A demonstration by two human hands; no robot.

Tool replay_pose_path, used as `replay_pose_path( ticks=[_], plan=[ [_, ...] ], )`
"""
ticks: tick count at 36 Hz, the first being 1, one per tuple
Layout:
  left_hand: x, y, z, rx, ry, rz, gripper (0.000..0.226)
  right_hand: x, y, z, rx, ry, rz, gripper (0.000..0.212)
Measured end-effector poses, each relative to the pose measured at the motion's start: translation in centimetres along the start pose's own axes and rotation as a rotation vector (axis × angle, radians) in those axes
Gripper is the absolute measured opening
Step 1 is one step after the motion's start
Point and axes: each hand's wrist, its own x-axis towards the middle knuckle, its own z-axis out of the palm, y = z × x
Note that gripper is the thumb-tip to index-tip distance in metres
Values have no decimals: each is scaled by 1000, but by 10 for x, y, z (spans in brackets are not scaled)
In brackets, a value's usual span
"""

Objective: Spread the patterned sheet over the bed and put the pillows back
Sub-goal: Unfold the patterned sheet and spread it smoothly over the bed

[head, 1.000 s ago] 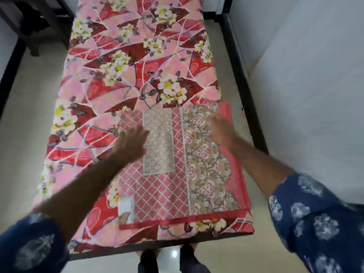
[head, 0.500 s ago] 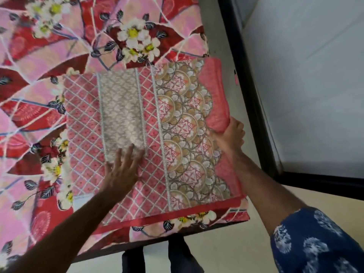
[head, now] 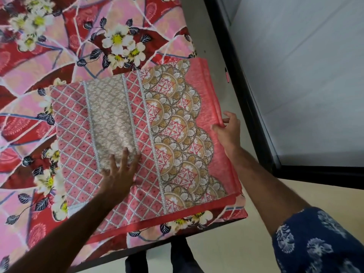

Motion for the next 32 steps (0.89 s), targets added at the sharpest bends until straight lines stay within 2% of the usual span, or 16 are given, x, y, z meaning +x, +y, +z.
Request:
replay_pose_path(
  ticks=[2,5,9,12,14,17,20,22,24,30,32],
  plan=[
    [1,0,0,-14,-3,-14,121,-3,-3,1,40,-17,25,60],
    [2,1,-1,-21,0,-35,116,-7,-6,2,5,-79,-10,47],
    [3,0,-18,-87,-25,-63,112,-20,-16,8,-211,-221,-238,48],
    [7,4,-35,-269,95,-49,89,-36,-24,19,-305,-290,-461,53],
    [13,10,-53,-599,153,-60,69,-50,-32,31,-359,-315,-550,57],
    [24,26,-87,-1312,15,-49,66,-71,-43,54,-418,-374,-598,68],
    [39,42,-109,-1606,-45,-58,56,-96,-58,75,-350,-519,-569,62],
    [51,51,-117,-1642,-4,-100,48,-107,-63,90,-307,-579,-547,49],
    [63,56,-117,-1627,73,-184,47,-109,-63,103,-307,-660,-521,51],
    [82,46,-101,-1432,160,-319,26,-94,-64,85,-372,-949,-486,28],
    [80,42,-98,-1365,183,-318,22,-77,-66,69,-388,-901,-484,23]
  ],
)
